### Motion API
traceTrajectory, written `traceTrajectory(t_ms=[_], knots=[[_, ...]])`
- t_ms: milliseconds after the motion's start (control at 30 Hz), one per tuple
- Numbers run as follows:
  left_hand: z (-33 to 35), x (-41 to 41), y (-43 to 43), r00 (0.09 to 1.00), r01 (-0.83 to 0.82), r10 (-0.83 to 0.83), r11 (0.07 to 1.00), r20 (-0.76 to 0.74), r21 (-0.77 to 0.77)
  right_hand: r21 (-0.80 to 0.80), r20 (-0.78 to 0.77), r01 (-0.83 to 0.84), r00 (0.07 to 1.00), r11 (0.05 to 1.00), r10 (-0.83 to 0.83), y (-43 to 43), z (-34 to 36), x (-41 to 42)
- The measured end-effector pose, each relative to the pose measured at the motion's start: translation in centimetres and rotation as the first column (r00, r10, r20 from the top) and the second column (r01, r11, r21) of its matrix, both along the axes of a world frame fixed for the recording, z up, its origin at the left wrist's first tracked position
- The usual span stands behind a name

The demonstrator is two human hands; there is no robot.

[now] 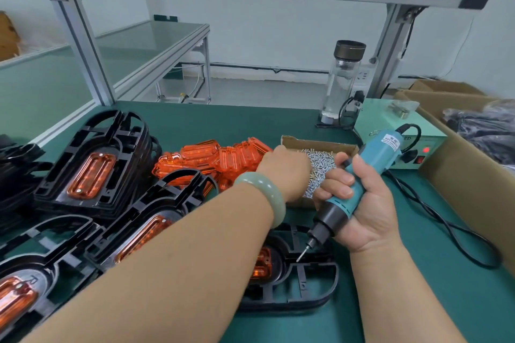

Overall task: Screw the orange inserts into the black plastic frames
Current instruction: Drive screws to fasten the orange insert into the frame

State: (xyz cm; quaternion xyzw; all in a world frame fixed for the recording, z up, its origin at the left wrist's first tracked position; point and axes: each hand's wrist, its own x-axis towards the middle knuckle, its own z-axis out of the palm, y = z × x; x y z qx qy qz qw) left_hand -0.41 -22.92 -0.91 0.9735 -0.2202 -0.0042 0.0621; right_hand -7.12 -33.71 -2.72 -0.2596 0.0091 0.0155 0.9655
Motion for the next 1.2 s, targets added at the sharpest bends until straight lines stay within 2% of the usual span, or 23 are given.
traceTrajectory(t_ms=[100,233,367,633,767,867,967,1033,1067,1200], knots=[[-0.5,0.3,-0.6,1.0,-0.003,0.006,0.995,-0.03,0.1,0.003,0.005,-0.007,1.0,1.0,0.007,-0.1,0.1,0.0],[-0.3,0.5,-1.1,0.998,0.012,-0.019,0.995,0.064,0.104,0.008,-0.007,-0.001,1.0,1.0,0.001,0.1,0.1,0.0],[-0.4,0.3,-1.0,0.993,-0.014,0.012,1.0,0.12,0.017,0.023,-0.018,-0.032,0.999,0.999,0.033,0.3,0.1,0.0],[-0.4,0.3,-0.5,0.998,-0.028,0.039,0.979,0.054,-0.203,0.019,-0.022,-0.036,0.999,0.999,0.036,0.4,0.0,-0.1],[-0.4,0.1,-0.4,0.997,-0.054,0.073,0.922,0.036,-0.383,0.017,-0.023,-0.033,0.999,0.999,0.033,0.3,0.0,-0.1],[0.1,-0.2,0.1,0.988,-0.1,0.15,0.779,0.029,-0.619,0.004,-0.024,-0.017,1.0,1.0,0.017,0.3,0.0,0.0],[1.0,-1.2,1.0,0.972,-0.215,0.191,0.494,-0.136,-0.842,0.009,-0.029,-0.013,0.999,1.0,0.013,0.3,0.0,0.0],[1.5,-2.4,1.8,0.956,-0.283,0.163,0.302,-0.243,-0.91,0.02,-0.035,-0.013,0.999,1.0,0.014,0.5,0.0,-0.1],[1.8,-3.0,2.3,0.95,-0.302,0.15,0.237,-0.272,-0.923,0.024,-0.037,-0.012,0.999,1.0,0.013,0.5,0.1,-0.1],[2.1,-5.9,5.1,0.939,-0.331,0.122,0.053,-0.323,-0.942,0.028,-0.036,0.001,0.999,1.0,0.0,0.7,0.2,-0.3]])
